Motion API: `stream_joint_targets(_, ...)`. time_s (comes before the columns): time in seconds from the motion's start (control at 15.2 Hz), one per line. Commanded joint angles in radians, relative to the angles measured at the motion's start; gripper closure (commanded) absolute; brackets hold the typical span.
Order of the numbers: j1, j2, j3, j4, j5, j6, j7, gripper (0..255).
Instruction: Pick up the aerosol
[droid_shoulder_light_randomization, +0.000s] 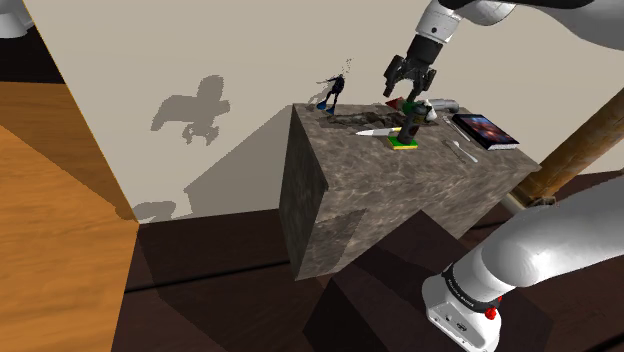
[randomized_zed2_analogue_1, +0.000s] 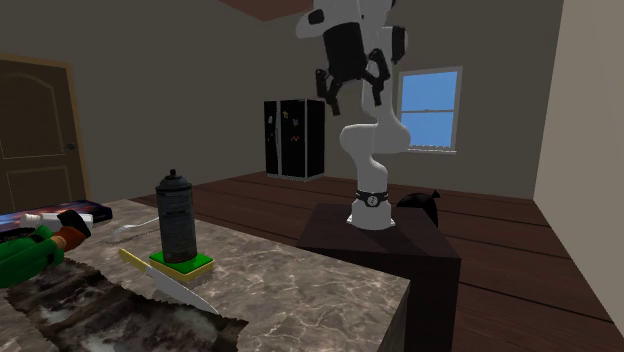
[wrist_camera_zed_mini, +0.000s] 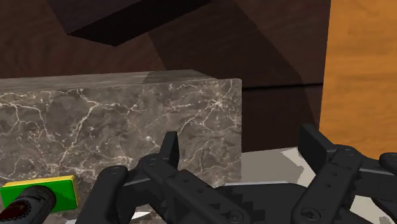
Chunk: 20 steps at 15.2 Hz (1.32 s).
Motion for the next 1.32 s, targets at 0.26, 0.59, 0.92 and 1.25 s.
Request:
stream_joint_targets(0.26, -0.055, 0.219, -0.065, 0.204, 0.062, -0.021, 0.093, 0)
stream_joint_targets(0.59, -0.11, 0.39, -0.118, 0.369, 0.129, -0.05, 0.167, 0)
stream_joint_targets(0.92, -0.181, 0.554, -0.164, 0.536, 0.205, -0.09, 0.244, 0)
stream_joint_targets(1.25, -0.268, 0.71, -0.199, 0.699, 0.284, -0.134, 0.329, 0)
